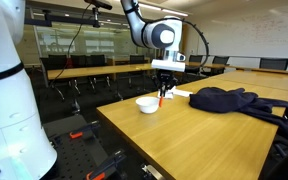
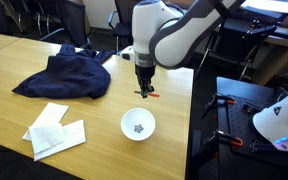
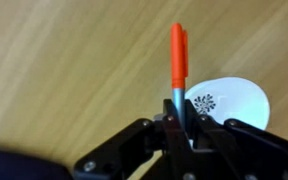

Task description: Take the orange pen out of the white bowl

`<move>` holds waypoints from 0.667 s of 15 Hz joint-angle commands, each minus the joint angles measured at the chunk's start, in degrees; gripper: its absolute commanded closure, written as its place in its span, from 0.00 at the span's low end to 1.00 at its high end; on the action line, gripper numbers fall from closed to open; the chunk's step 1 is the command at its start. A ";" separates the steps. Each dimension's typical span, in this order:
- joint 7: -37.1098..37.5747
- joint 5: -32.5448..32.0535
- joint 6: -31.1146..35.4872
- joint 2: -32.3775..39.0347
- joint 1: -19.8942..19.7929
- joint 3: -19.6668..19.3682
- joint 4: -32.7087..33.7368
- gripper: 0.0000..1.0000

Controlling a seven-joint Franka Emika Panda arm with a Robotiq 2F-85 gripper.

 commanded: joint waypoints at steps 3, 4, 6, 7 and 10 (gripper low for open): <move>4.45 5.48 -1.26 5.87 -4.10 -3.60 0.08 0.97; 5.91 6.35 -1.46 6.86 -4.69 -3.76 -0.10 0.97; 9.95 8.21 -1.84 8.18 -5.14 -3.48 -0.37 0.97; 12.35 9.16 -1.80 8.59 -4.98 -3.36 -0.57 0.97; 19.29 12.67 -2.50 8.29 -4.43 -2.76 -0.91 0.97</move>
